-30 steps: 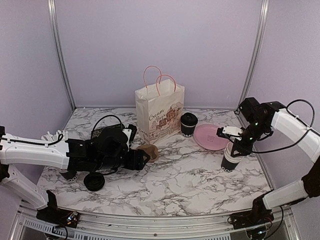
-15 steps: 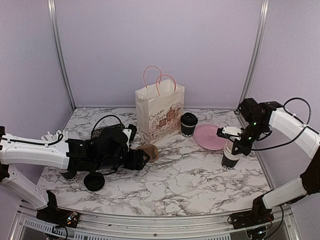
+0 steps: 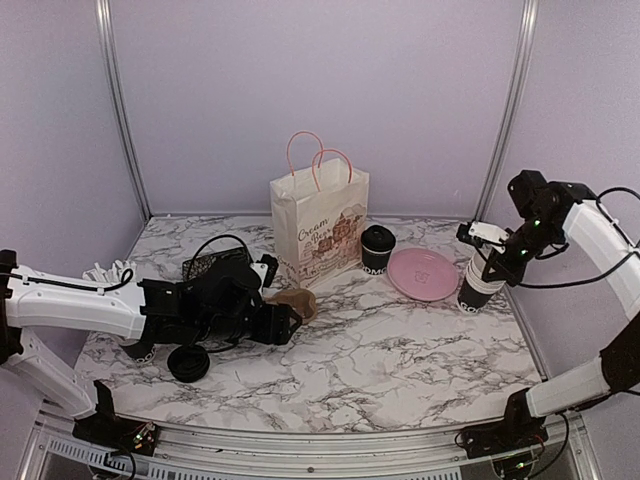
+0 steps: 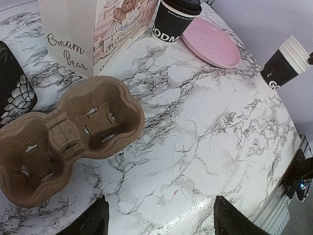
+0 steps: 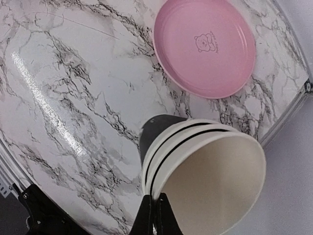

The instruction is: Pack the takeout coffee

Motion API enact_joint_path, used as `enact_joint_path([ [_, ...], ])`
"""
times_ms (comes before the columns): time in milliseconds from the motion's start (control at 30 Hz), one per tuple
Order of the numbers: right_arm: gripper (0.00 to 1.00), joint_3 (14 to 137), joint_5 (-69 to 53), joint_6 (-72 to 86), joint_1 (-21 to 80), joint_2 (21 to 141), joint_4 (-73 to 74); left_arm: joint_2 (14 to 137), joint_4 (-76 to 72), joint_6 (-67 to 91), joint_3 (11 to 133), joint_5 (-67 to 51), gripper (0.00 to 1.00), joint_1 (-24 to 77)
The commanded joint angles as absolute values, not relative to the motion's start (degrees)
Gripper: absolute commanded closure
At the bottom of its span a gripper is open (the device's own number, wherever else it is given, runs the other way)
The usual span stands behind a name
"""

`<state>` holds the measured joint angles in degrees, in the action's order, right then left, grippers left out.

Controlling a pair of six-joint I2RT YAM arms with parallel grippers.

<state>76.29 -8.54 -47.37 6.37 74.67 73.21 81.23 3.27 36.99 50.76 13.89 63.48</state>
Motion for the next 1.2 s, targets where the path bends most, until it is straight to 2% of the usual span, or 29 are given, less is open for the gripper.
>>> enact_joint_path([
  [0,1.00,78.86,-19.90,-54.97,4.03,71.82,78.58,82.20,2.14,36.83,52.36,12.84,0.26,63.46],
  [33,1.00,76.42,-15.79,-53.93,5.55,70.13,74.97,82.30,1.99,36.80,52.38,12.76,0.26,63.46],
  [67,1.00,73.17,-4.59,-50.83,9.10,69.38,70.04,82.38,1.94,36.83,52.38,12.65,0.26,63.46],
  [100,1.00,72.37,-4.29,-51.80,9.37,69.96,70.76,82.49,1.85,36.78,52.45,12.59,0.26,63.46],
  [167,1.00,78.46,-22.95,-55.10,3.82,71.93,78.74,82.63,1.76,36.67,52.68,12.26,0.26,63.46],
  [200,1.00,78.18,-23.06,-55.18,4.40,70.95,77.34,82.70,1.63,36.65,52.73,12.23,0.26,63.46],
  [267,1.00,74.34,-6.45,-49.36,12.34,69.98,70.48,83.05,0.94,36.40,52.88,11.93,0.26,63.46],
  [300,1.00,77.06,-12.08,-51.24,12.38,70.90,76.07,83.29,0.58,35.92,53.05,11.18,0.26,63.46],
  [333,1.00,79.65,-23.57,-52.57,10.19,71.21,78.58,83.56,-1.02,35.30,53.22,10.30,0.26,63.54],
  [367,1.00,80.02,-29.68,-53.23,9.78,70.33,78.04,83.83,-2.62,34.36,53.26,9.74,0.26,63.78],
  [433,1.00,79.27,-25.99,-50.24,14.11,70.02,74.33,83.89,-7.87,31.07,52.40,9.44,0.24,64.84],
  [500,1.00,81.58,-33.37,-52.83,12.53,72.54,78.03,83.48,-14.49,25.23,51.06,9.50,0.21,67.05],
  [567,1.00,81.79,-37.76,-51.78,14.50,73.54,77.94,83.53,-19.25,17.60,50.87,11.39,0.13,69.99],
  [633,1.00,80.23,-35.74,-49.45,17.91,73.52,74.34,85.22,-20.55,12.25,53.12,11.71,0.09,71.96],
  [733,1.00,78.61,-31.50,-47.05,20.17,73.74,70.50,88.48,-20.63,10.26,57.46,9.94,0.09,72.45],
  [900,1.00,78.13,-32.72,-47.70,22.26,73.47,70.81,94.40,-25.83,15.11,62.10,12.07,0.10,72.51],
  [1167,1.00,73.36,-27.95,-43.03,29.63,72.16,64.25,104.48,-37.03,37.52,68.61,17.73,0.14,71.99],
])
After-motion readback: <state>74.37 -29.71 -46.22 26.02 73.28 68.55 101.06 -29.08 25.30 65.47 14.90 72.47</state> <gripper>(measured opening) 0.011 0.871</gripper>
